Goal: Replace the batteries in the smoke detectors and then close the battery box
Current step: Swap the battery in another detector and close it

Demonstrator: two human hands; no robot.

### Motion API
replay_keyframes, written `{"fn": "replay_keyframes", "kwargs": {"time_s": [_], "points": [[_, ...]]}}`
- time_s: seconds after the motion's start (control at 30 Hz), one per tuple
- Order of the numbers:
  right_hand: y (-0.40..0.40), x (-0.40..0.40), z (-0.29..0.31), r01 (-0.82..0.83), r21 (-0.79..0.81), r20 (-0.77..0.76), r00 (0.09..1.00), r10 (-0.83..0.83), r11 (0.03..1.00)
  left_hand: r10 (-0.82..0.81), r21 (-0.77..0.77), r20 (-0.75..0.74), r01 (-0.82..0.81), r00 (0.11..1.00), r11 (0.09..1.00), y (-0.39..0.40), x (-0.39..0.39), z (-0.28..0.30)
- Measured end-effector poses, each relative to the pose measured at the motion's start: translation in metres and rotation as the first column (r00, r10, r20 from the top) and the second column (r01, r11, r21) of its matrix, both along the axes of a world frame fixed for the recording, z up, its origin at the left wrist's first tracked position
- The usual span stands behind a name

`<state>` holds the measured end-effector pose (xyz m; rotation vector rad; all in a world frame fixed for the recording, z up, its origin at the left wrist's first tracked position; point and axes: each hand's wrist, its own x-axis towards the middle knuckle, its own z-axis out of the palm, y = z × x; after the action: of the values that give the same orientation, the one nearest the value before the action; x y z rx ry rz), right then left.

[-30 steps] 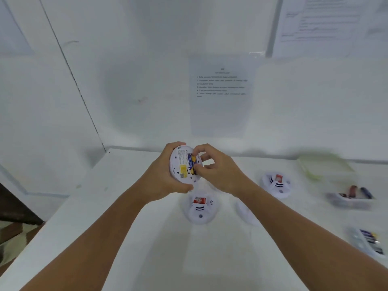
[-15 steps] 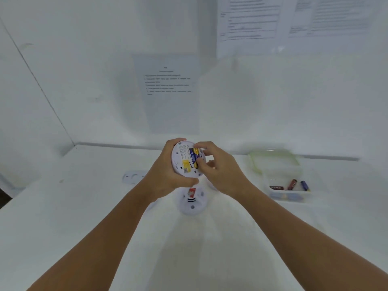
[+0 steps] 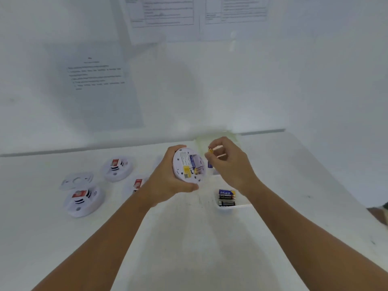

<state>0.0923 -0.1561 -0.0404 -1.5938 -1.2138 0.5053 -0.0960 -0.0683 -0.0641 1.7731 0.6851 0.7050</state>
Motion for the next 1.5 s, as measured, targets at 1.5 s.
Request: {"fn": "replay_keyframes", "kwargs": {"time_s": [1.5], "points": [[0.018, -0.015, -0.002, -0.169, -0.123, 0.294, 0.935, 0.199, 0.978, -0.058, 0.036, -0.105, 0.062, 0.993, 0.997, 0.019, -0.002, 0.003]]}}
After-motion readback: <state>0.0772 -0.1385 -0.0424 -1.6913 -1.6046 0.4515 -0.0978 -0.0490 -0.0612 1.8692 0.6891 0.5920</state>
